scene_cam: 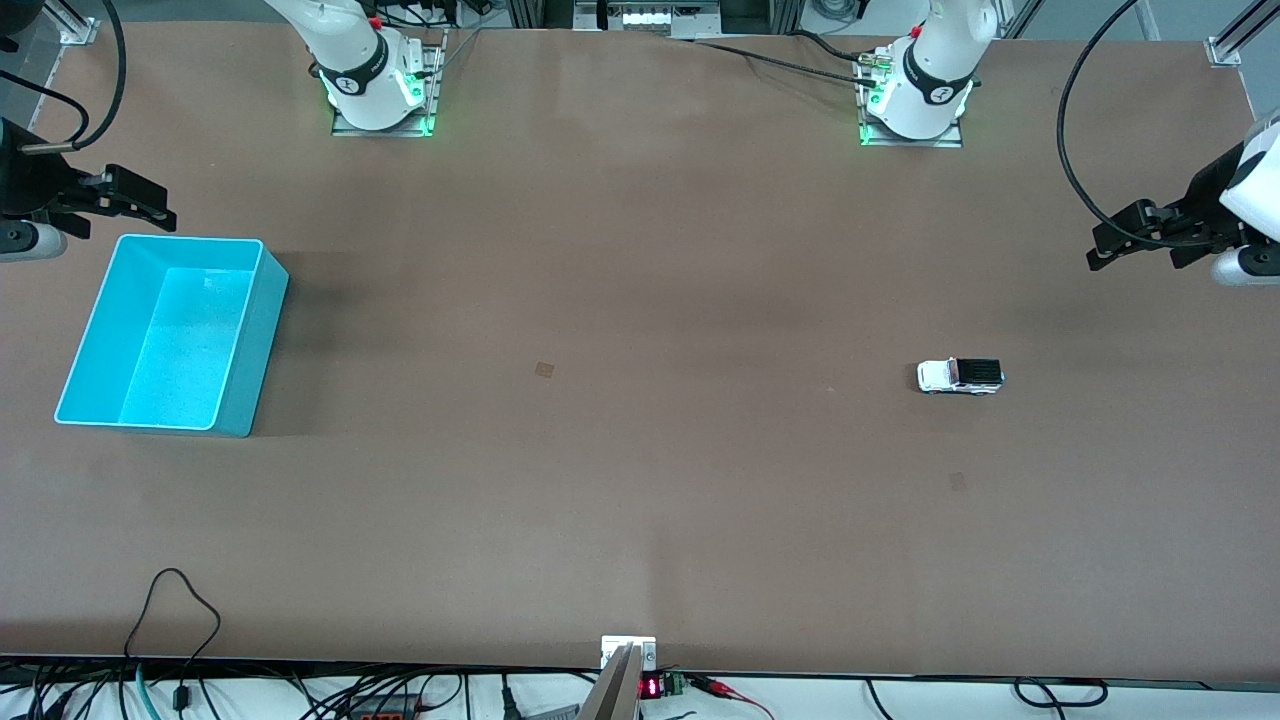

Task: Wind and store white jeep toy
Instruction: 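Reach the left gripper over the white toy jeep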

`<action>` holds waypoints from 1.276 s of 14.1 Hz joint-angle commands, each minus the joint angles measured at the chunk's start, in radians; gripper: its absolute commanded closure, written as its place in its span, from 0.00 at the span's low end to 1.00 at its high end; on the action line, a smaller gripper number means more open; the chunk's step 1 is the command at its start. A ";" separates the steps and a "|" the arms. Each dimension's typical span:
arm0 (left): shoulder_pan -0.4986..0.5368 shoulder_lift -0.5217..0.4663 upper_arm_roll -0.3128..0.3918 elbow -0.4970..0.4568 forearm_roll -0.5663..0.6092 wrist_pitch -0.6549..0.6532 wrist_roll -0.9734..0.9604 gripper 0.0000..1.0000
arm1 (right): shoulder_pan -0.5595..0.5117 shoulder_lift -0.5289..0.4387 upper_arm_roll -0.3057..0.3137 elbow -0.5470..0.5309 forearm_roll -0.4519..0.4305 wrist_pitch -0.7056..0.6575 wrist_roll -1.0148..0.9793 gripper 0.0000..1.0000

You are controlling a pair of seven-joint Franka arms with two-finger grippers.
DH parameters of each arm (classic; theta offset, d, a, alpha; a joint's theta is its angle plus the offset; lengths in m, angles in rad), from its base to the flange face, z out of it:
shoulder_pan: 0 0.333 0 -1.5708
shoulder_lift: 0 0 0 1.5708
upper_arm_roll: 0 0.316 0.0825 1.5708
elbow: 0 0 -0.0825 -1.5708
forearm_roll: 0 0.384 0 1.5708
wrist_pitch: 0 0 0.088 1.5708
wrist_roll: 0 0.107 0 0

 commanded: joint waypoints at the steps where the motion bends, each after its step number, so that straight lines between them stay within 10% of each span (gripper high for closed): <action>1: 0.005 -0.035 -0.003 -0.023 0.006 -0.008 0.015 0.00 | 0.002 0.006 -0.002 0.018 0.014 0.006 0.009 0.00; 12: -0.006 0.165 -0.032 -0.033 0.015 0.002 0.026 0.00 | -0.001 0.015 -0.002 0.018 0.003 0.006 0.007 0.00; 18: 0.009 0.325 -0.032 -0.043 0.057 0.139 0.400 0.00 | 0.002 0.015 -0.002 0.018 0.004 0.006 0.009 0.00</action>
